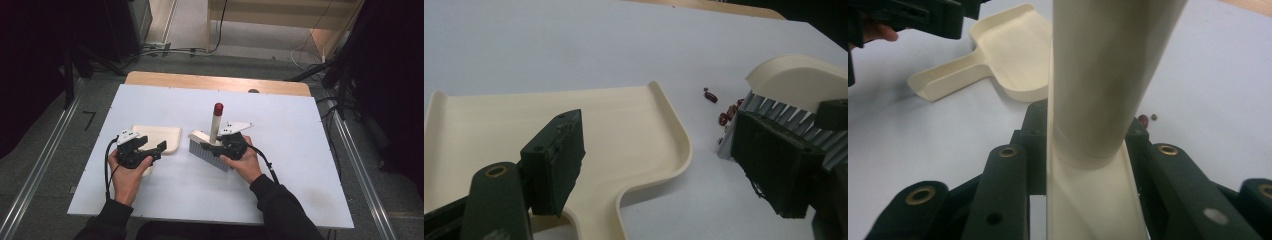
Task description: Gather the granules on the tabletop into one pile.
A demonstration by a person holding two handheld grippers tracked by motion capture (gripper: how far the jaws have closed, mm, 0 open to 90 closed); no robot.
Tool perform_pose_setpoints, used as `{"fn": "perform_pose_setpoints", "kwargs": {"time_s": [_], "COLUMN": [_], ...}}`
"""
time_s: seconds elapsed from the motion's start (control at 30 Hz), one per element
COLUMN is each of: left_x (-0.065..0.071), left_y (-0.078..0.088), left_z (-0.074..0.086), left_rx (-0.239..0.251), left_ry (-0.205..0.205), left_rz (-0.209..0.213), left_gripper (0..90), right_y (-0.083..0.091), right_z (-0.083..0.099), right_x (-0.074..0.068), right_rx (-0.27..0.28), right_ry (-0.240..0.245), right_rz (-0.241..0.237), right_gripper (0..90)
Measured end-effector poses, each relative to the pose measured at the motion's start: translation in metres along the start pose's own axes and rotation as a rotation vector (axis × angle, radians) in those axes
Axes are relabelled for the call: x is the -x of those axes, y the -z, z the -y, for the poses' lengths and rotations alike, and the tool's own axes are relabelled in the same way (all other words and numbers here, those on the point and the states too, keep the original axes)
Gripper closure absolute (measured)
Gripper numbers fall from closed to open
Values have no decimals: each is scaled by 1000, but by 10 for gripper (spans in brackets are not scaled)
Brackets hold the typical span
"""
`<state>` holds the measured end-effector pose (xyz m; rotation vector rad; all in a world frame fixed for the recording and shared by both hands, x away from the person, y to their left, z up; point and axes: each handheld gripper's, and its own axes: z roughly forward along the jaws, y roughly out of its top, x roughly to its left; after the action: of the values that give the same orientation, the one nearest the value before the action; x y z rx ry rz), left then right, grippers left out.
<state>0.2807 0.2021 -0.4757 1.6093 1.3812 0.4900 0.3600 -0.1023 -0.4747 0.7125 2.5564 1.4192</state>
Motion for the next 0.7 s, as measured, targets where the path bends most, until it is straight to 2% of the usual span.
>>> {"fn": "perform_pose_setpoints", "kwargs": {"time_s": [0.17, 0.53, 0.7], "left_x": [0, 0, 0], "left_y": [0, 0, 0], "left_z": [0, 0, 0], "left_rx": [1, 1, 1], "left_ry": [0, 0, 2], "left_rz": [2, 5, 5], "left_gripper": [227, 227, 227], "right_y": [0, 0, 4], "right_z": [-1, -6, -5], "right_x": [10, 30, 32], "right_rx": [-5, 2, 9], "right_ry": [-19, -35, -68], "right_rz": [1, 44, 20], "right_gripper": [642, 642, 643]}}
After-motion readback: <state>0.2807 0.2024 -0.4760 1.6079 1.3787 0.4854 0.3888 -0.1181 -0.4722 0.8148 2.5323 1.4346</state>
